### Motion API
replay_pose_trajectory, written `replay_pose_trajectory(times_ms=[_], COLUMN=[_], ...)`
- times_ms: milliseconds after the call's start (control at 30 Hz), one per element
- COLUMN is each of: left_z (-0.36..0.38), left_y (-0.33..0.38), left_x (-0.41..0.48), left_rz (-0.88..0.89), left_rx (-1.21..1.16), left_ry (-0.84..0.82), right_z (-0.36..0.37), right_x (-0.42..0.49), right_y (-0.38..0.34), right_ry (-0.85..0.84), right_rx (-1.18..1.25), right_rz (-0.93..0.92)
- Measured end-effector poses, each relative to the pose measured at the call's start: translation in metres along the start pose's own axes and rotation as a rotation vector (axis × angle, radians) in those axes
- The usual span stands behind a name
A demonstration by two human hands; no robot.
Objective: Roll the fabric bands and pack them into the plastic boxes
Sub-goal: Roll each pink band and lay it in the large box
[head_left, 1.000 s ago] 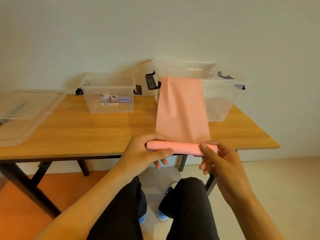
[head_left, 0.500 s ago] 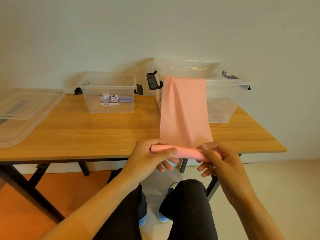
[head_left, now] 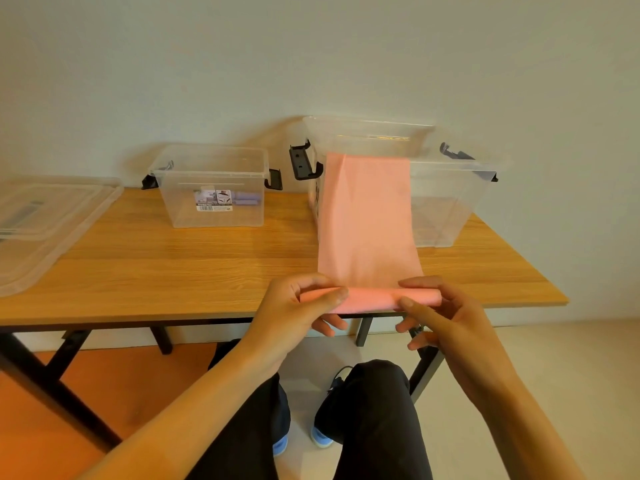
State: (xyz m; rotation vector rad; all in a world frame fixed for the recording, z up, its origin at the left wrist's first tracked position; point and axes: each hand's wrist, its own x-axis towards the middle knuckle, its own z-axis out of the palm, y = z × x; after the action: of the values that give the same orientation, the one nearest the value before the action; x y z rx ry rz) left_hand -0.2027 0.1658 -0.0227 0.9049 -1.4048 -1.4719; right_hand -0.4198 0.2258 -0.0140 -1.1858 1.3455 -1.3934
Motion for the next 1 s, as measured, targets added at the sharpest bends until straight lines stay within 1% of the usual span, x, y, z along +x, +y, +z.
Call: replay_pose_trajectory(times_ms=[100,233,433,700,800,1000], left_z=[-0.001,-0.001,-0.001,-0.002,-0.003,-0.003], left_y=[0.000,0.000,0.004,0.005,0.006,0.010], left_x=[0.000,-0.001,0.000,0.004,0.004,0.006], left_rz=[0.019,0.068,0.024,0.036,0.030,0.054], left_rx=[0.014,0.113,0.067,0.054,0.063,0.044], left_ry=[-0.019,-0.085,-0.083,-0.041,-0.050,-0.049], right_z=[-0.001,-0.001,-0.004,-0.002,-0.002,0.003], right_x=[0.002,0.006,0.010,0.015,0.016,0.020], right_y=[0.001,0.001,-0.002,-0.003,-0.003,-0.005], right_ry=[0.009,0.036,0.019,0.038,0.013,0.026], right_rx=[0.008,0.032,0.036,0.005,0.007,0.001], right_rz=[-0.002,0.015,-0.012,-0.010,-0.026,-0.014])
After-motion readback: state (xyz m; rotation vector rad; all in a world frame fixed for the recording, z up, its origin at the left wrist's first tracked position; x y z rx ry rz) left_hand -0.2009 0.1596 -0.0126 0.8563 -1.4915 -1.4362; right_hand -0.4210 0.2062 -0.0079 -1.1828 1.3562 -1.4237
